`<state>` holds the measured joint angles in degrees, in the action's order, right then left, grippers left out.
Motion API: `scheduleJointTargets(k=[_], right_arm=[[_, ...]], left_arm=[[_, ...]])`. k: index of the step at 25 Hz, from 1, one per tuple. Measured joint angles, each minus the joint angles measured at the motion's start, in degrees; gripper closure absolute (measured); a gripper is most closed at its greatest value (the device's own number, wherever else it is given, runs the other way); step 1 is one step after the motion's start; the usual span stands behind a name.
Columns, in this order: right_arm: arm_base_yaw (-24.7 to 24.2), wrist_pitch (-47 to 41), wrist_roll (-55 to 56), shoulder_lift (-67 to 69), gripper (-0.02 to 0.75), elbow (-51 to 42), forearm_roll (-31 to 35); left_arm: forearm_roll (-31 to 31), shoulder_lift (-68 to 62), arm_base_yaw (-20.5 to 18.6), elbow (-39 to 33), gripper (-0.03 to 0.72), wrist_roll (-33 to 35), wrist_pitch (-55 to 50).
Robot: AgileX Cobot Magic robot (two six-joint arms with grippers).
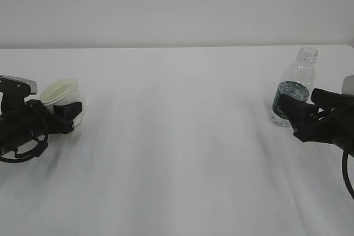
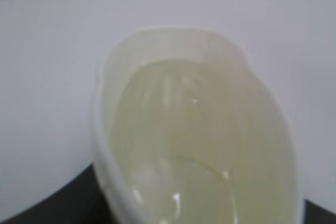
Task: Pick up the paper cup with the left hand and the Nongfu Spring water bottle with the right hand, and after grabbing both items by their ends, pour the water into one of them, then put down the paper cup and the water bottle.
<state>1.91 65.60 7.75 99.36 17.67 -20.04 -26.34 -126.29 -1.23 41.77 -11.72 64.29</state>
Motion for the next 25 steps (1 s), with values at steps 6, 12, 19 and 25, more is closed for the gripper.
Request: scheduleJointTargets(k=[6, 12, 19, 25], right_arm=[[0.0, 0.0, 0.1, 0.0, 0.150, 0.0, 0.0], [0.0, 0.0, 0.1, 0.0, 0.150, 0.0, 0.0], [0.0, 0.0, 0.1, 0.1, 0.150, 0.0, 0.0], [0.0, 0.0, 0.1, 0.7, 0.150, 0.0, 0.0]], left_arm=[[0.0, -1.8, 0.0, 0.0, 0.322, 0.0, 2.6], [0.0, -2.5, 0.0, 0.0, 0.322, 0.2, 3.9], [-1.0, -2.5, 0.0, 0.1, 0.258, 0.2, 3.9], [-2.3, -2.7, 0.0, 0.1, 0.128, 0.2, 2.2]])
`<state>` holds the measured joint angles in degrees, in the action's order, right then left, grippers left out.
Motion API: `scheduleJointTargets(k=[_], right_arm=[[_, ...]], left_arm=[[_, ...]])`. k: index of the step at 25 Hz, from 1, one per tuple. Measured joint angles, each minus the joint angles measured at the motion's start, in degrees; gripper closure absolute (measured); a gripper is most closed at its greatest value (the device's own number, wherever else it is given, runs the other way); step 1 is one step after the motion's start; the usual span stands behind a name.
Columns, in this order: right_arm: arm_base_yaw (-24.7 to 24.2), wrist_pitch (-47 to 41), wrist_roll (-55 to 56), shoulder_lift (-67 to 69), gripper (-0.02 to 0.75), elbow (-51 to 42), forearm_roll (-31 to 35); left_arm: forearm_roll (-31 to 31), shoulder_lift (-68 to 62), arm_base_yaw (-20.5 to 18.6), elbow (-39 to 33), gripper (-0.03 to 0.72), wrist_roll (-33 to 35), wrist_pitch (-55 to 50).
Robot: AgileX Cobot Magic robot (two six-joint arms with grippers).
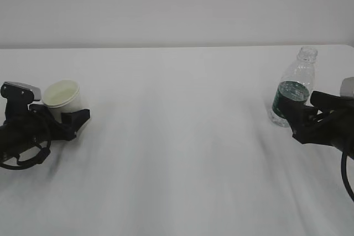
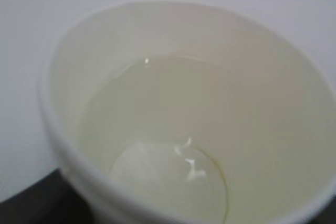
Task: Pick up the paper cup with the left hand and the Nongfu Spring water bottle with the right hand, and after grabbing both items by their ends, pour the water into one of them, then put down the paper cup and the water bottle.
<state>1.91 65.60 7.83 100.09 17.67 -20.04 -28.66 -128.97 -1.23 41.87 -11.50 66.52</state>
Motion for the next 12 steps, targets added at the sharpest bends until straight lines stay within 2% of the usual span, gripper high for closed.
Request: scheduleJointTargets(k=[4, 12], right_arm=[[0.0, 0.0, 0.0, 0.0, 0.150, 0.0, 0.0], [0.0, 0.0, 0.0, 0.0, 0.150, 0.0, 0.0]], left_arm=[[-0.2, 0.0, 0.0, 0.0, 0.096, 0.0, 0.0], [-0.8, 1.8, 0.0, 0.0, 0.088, 0.0, -0.2]])
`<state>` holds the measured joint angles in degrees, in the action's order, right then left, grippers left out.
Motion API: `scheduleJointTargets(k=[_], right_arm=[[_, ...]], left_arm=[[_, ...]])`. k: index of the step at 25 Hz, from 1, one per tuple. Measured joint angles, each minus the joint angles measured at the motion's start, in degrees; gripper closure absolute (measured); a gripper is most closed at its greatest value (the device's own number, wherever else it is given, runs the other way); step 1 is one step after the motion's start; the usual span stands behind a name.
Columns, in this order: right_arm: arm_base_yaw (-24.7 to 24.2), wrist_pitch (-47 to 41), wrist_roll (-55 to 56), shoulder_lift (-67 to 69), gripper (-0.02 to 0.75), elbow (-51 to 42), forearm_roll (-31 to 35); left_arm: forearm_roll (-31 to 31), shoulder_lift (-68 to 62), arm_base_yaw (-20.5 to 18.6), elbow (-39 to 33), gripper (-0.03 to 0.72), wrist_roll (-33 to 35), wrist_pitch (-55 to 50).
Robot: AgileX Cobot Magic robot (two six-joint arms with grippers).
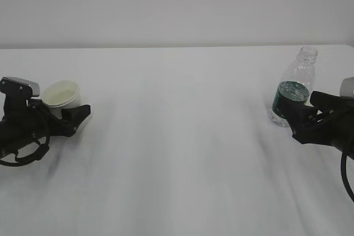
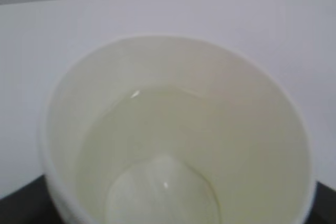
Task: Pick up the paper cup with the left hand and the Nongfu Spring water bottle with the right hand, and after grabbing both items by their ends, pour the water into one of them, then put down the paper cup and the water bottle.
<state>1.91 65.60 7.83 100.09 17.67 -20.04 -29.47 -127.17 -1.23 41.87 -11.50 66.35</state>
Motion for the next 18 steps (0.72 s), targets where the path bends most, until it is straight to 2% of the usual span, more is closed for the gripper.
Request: scheduleJointTargets(k=[12, 18], right_arm=[[0.0, 0.0, 0.6, 0.0, 0.150, 0.0, -2.7], [0.0, 0.0, 1.7, 0.0, 0.150, 0.0, -4.7]], left_arm=[[0.7, 3.8, 0.0, -6.7, 0.088, 0.0, 0.0], [1.3, 5.1, 0.0, -7.7, 0.088, 0.0, 0.0]])
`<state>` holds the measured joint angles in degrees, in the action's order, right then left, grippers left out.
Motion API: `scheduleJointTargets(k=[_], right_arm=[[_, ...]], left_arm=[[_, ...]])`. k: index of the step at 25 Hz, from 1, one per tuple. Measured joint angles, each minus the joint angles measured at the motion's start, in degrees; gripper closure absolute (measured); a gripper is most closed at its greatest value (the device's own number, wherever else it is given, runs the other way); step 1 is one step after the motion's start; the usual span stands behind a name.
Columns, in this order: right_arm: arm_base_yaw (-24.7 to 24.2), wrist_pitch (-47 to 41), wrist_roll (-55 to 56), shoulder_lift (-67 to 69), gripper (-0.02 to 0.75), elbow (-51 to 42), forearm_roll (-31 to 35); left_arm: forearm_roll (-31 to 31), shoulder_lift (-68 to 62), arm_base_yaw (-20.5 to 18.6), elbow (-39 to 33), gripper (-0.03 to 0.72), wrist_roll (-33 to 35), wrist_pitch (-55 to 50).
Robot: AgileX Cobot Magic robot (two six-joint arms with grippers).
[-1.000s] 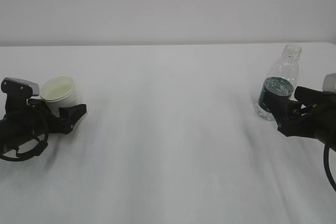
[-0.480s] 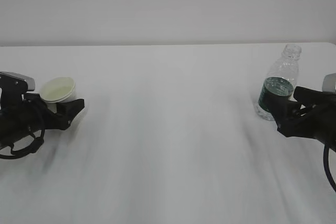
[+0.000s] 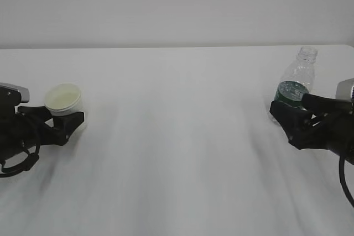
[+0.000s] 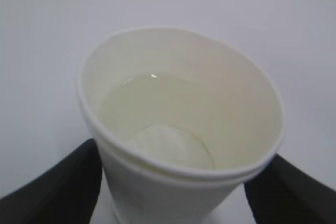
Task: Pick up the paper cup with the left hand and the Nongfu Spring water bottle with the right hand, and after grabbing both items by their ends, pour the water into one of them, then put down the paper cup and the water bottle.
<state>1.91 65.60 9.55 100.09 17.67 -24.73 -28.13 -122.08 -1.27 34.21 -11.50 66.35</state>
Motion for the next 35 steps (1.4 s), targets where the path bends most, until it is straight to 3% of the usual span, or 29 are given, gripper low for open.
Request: scheduleJointTargets(k=[13, 27, 35], right_arm=[[0.0, 0.0, 2.7, 0.0, 0.150, 0.0, -1.0], [0.0, 0.0, 7.8, -5.9, 0.151, -0.1, -3.3], [0.0, 0.0, 11.8, -9.1, 0.216, -0.1, -12.8]], left_arm=[[1.1, 0.4, 0.0, -2.5, 0.088, 0.0, 0.0], [2.9, 6.8, 0.0, -11.6, 0.088, 0.0, 0.0], [3.0, 11.9, 0.0, -17.6, 0.090, 0.0, 0.0]])
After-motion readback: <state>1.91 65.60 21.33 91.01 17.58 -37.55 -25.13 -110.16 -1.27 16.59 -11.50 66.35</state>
